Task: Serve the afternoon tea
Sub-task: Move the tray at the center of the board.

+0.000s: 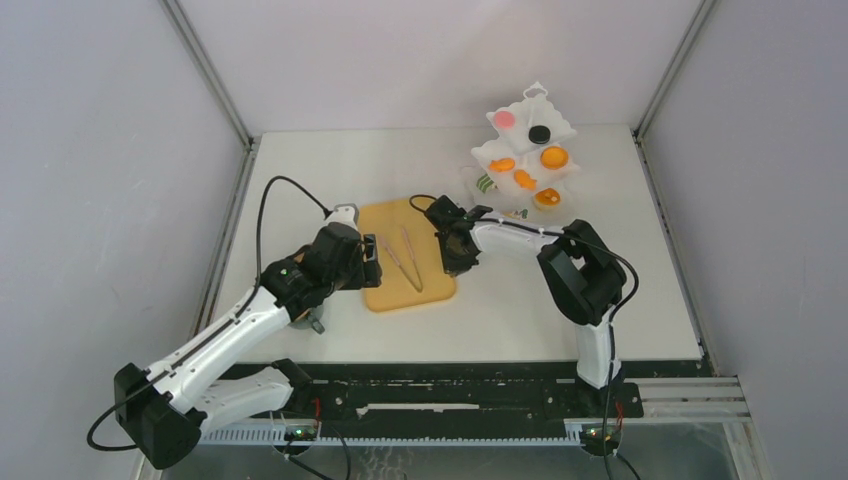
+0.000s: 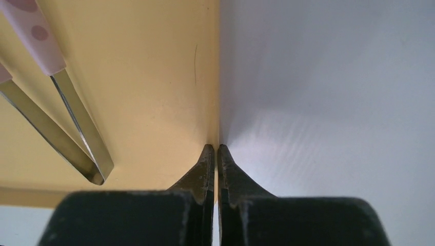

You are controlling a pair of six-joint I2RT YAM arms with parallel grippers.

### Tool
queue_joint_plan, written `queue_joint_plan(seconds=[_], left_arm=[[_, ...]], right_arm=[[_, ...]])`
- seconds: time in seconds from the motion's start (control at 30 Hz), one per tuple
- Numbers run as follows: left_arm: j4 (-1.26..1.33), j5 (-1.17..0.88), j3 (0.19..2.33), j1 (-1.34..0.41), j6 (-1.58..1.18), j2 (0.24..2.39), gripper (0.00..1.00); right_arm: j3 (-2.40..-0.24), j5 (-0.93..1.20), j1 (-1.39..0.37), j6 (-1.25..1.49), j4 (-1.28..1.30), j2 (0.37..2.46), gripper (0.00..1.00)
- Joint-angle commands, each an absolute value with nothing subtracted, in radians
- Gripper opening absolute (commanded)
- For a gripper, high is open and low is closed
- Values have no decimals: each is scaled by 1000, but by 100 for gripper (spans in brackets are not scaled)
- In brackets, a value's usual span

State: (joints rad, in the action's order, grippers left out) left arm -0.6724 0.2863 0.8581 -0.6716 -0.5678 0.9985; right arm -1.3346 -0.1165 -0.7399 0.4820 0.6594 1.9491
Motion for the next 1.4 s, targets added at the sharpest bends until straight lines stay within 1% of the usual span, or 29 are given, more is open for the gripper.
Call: queue_joint_plan(seconds=[0.0, 0.37, 0.77, 0.93, 1.0, 1.07, 1.2, 1.27, 1.37], left_arm=[[-674, 316, 888, -667, -555, 966, 72], [-719, 346, 897, -667, -564, 922, 72], [-758, 385, 866, -666, -580, 870, 72], [-765, 397, 854, -665, -577, 860, 72], [-765, 402, 848, -664, -577, 855, 72], [-765, 405, 847, -663, -578, 852, 72], [-745, 402, 844, -661, -578, 847, 73], [-733, 394, 845, -661, -581, 845, 73], [-712, 382, 849, -661, -588, 847, 74]], right_arm=[[-1450, -95, -721, 509, 639, 2043, 0], [-1787, -44, -633, 542, 682, 2254, 0], [-2259, -8, -602, 593, 786, 2527, 0], [-2368, 15, -589, 609, 759, 2586, 0], [-2375, 27, -591, 601, 729, 2579, 10], [-2368, 26, -595, 583, 705, 2559, 23], [-2330, 1, -606, 535, 671, 2482, 39], [-2291, -11, -610, 515, 656, 2423, 44], [-2214, -31, -615, 488, 640, 2325, 46]])
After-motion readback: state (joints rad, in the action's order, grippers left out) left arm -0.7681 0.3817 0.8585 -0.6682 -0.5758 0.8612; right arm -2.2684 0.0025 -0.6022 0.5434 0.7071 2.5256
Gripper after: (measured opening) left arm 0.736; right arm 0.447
